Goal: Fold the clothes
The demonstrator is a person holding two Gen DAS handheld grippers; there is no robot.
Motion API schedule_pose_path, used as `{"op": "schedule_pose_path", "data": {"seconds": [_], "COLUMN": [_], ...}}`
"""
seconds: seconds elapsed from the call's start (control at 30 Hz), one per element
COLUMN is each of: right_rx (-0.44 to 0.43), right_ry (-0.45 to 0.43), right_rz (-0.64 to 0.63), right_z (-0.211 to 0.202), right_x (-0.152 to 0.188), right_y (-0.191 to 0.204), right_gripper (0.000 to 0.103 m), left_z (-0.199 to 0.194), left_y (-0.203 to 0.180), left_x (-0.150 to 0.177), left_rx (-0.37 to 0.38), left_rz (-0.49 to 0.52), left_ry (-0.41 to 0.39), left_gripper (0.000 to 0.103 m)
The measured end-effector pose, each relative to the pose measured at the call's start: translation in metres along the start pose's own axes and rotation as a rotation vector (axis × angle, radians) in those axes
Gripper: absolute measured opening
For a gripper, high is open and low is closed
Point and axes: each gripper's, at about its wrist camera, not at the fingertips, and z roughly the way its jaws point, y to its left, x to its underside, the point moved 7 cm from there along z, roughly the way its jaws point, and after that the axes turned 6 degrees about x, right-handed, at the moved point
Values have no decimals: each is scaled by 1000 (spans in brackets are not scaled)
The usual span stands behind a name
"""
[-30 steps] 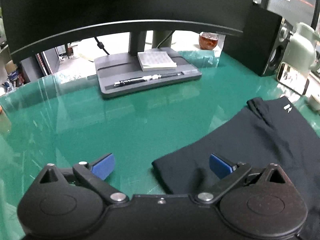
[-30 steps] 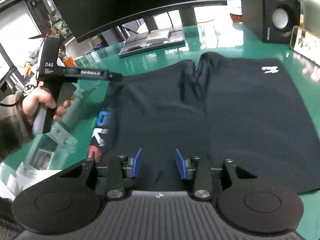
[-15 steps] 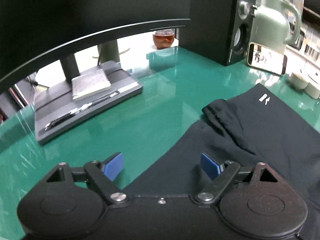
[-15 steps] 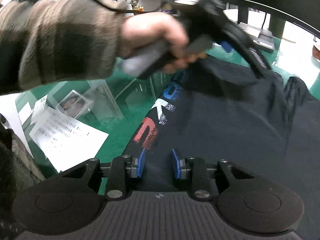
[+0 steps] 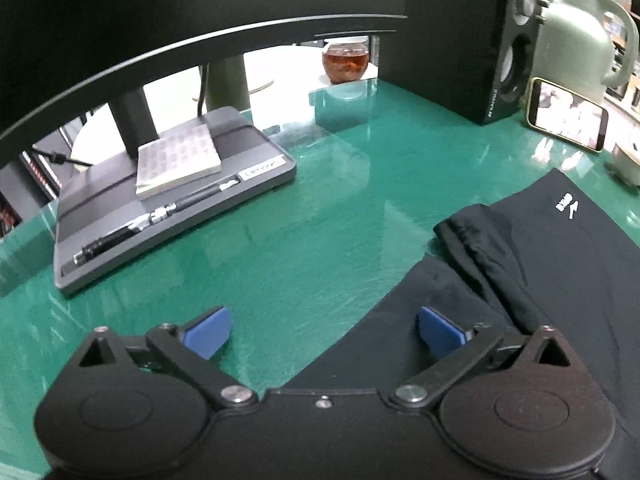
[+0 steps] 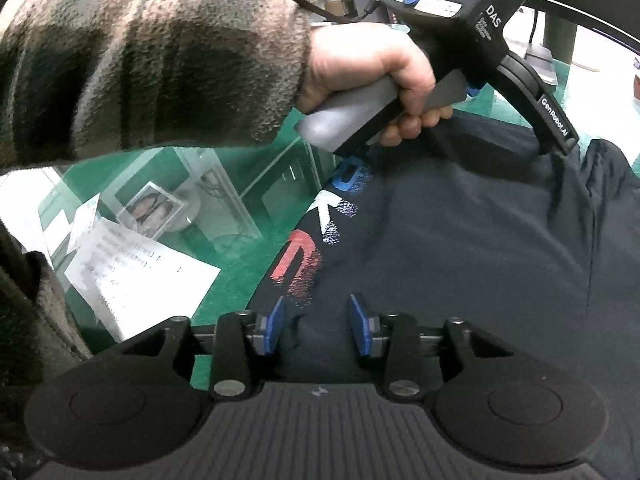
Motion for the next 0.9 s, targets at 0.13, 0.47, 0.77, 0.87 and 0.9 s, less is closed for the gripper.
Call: {"op": "schedule_pose_path", "data": {"seconds": [0.13,0.47,0.77,0.87,0.9], "right_rx": [-12,-17,145,206,220], "right_ry": [6,0,-72,-67,-72], "right_rz": [-7,10,65,45,39], "right_z": [0,3,-15,-16,-16], "right_x": [0,1,-2,-2,-2], "right_y": [3,9,-12,-13,-12], "right_gripper": [45,48,71,71,71], "left_z": [2,-2,-64,-82,-90], "left_y": [-4,-5,43,52,55], "left_x": [-4,-9,17,35,43], "left_rx": [-40,-73,-43,-41,-39], "left_rz": [21,51,-150,-233,-267], "left_ry": [-3,-11,-45,-41,-40], "left_gripper": [103,100,101,102,102]}}
